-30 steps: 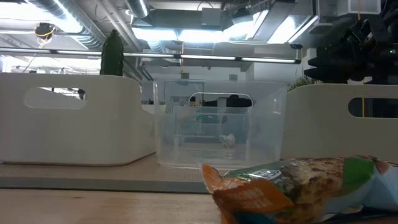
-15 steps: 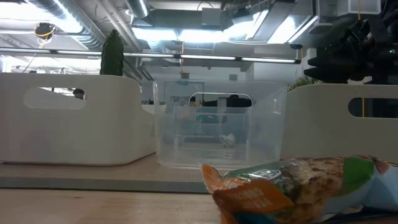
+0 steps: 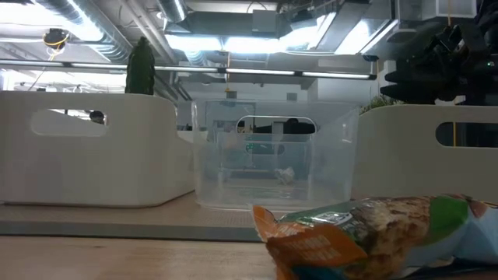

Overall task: Pick and place Granola Bars by type
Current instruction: Put the blue granola bar into the transparent bin

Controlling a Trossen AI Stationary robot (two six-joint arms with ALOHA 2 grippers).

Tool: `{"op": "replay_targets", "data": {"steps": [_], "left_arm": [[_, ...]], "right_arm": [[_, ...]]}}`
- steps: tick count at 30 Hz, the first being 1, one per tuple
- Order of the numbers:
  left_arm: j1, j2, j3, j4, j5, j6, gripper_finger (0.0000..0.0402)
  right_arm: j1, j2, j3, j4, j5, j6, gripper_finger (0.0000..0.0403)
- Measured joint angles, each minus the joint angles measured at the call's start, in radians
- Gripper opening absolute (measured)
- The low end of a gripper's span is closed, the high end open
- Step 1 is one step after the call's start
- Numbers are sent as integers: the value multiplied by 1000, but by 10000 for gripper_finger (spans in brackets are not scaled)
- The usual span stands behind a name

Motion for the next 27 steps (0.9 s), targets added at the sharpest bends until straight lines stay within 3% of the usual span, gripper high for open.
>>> {"op": "replay_targets", "data": {"steps": [6, 11, 17, 23, 27], "left_arm": [[20, -43, -8, -40, -5, -13, 21], [51, -124, -7, -35, -59, -28, 17], [111, -303, -6, -49, -234, -26, 9], [128, -527, 12, -52, -549, 39, 9], [128, -637, 114, -48, -792, 266, 9]], "right_arm": [[0, 0, 0, 0, 0, -2, 168], [0, 0, 0, 0, 0, -4, 168], [0, 0, 0, 0, 0, -4, 168], [0, 0, 0, 0, 0, -5, 168], [0, 0, 0, 0, 0, -5, 168]]}}
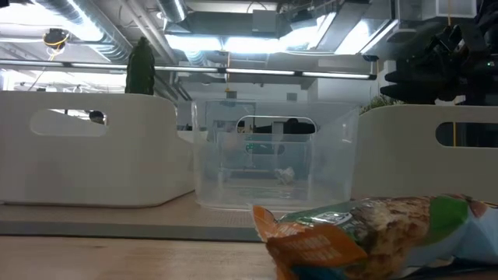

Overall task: Pick and place Granola Bars by type
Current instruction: Put the blue granola bar into the transparent bin

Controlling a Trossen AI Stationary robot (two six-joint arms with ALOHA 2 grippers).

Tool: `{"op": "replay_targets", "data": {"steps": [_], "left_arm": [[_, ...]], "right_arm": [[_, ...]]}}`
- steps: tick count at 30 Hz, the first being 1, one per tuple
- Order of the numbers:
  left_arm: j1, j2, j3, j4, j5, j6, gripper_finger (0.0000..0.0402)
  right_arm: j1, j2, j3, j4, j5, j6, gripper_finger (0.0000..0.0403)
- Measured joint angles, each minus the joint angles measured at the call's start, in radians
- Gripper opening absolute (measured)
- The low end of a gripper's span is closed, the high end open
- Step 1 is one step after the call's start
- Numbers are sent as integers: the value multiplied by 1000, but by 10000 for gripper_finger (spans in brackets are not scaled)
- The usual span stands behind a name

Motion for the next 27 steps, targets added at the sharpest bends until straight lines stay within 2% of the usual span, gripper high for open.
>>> {"op": "replay_targets", "data": {"steps": [3, 6, 8, 11, 16, 18, 22, 25, 27], "left_arm": [[0, -29, 123, 6, -108, 271, 9], [9, -21, 241, 7, -118, 555, 9], [31, -7, 301, 4, -105, 686, 9], [79, 4, 360, 4, -114, 806, 9], [217, 7, 389, 31, -125, 897, 9], [313, 19, 389, 85, -37, 973, 9], [547, 86, 389, 229, 237, 1127, 9], [692, 148, 389, 351, 415, 1151, 9], [764, 188, 404, 376, 502, 1131, 9]], "right_arm": [[0, 0, 0, 0, 0, 0, 168], [0, 0, 0, 0, 0, 0, 168], [0, 0, 0, 0, 0, 0, 168], [0, 0, 0, 0, 0, 0, 168], [0, 0, 0, 0, 0, 0, 168], [0, 0, 0, 0, 0, 0, 168], [0, 0, 0, 0, 0, 0, 168], [0, 0, 0, 0, -1, 0, 168], [0, 0, 0, 0, -1, 0, 168]]}}
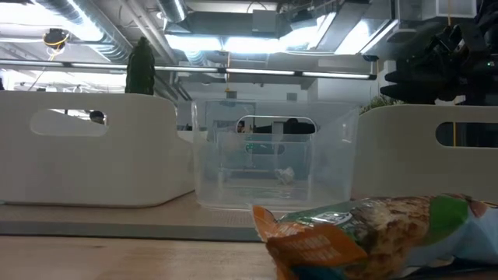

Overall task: Pick and place Granola Bars by type
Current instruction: Put the blue granola bar into the transparent bin

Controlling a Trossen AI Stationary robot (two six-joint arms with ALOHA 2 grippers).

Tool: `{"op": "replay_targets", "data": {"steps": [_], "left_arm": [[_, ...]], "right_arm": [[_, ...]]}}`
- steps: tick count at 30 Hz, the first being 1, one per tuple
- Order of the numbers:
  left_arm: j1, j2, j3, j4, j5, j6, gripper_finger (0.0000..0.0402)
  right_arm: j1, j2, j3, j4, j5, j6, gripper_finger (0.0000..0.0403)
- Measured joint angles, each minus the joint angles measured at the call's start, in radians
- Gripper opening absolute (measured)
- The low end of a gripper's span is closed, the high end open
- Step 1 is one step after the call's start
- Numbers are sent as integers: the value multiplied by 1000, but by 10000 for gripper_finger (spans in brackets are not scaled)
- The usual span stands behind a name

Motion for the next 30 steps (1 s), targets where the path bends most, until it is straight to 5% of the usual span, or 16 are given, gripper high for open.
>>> {"op": "replay_targets", "data": {"steps": [7, 18, 26, 30], "left_arm": [[57, 126, 118, -105, 66, -16, 10], [15, 453, 117, -299, 191, -45, 11], [24, 595, 117, -220, 403, -39, 12], [29, 595, 118, -218, 414, -49, 18]], "right_arm": [[0, 0, 0, 0, -1, 0, 168], [0, 0, 0, 0, -1, 0, 168], [0, 0, 0, 0, -1, 0, 168], [0, 0, 0, 0, -1, 0, 168]]}}
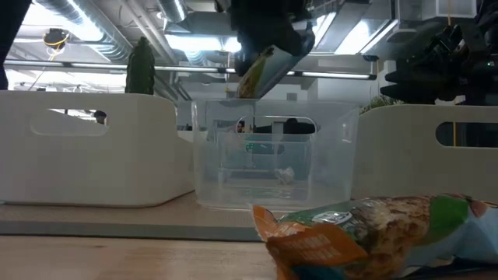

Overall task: Pick and place Granola Bars by type
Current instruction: Put the blue granola bar into the transparent bin

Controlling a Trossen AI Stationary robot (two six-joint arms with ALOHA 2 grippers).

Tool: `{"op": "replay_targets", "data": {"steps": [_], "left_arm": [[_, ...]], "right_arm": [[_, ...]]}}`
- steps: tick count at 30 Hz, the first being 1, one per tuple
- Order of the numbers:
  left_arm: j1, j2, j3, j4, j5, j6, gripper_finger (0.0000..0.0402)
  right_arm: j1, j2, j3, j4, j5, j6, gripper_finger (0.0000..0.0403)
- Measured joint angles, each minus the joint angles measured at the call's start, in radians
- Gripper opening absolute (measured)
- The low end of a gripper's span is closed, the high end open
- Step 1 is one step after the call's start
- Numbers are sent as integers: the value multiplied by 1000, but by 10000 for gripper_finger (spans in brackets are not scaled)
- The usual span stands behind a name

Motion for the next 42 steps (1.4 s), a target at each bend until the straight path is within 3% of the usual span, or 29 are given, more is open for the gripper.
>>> {"op": "replay_targets", "data": {"steps": [5, 12, 18, 22, 30, 34, 42], "left_arm": [[0, 0, 0, -5, -3, -39, 46], [1, -9, 1, -11, -3, -35, 132], [29, -39, 105, -112, -14, -39, 181], [60, -84, 217, -205, -99, 36, 180], [175, -157, 401, -482, -401, 249, 169], [279, -158, 463, -603, -461, 180, 169], [496, -119, 462, -626, -525, 21, 168]], "right_arm": [[0, 0, 0, 0, 0, 0, 168], [0, 0, 0, 0, 0, -2, 168], [0, 0, 0, 0, 0, -26, 168], [0, 0, 0, 0, -2, -26, 168], [0, 0, 0, 2, -7, -23, 168], [0, 0, 0, 1, -7, -28, 168], [0, 0, 0, 4, 29, -81, 168]]}}
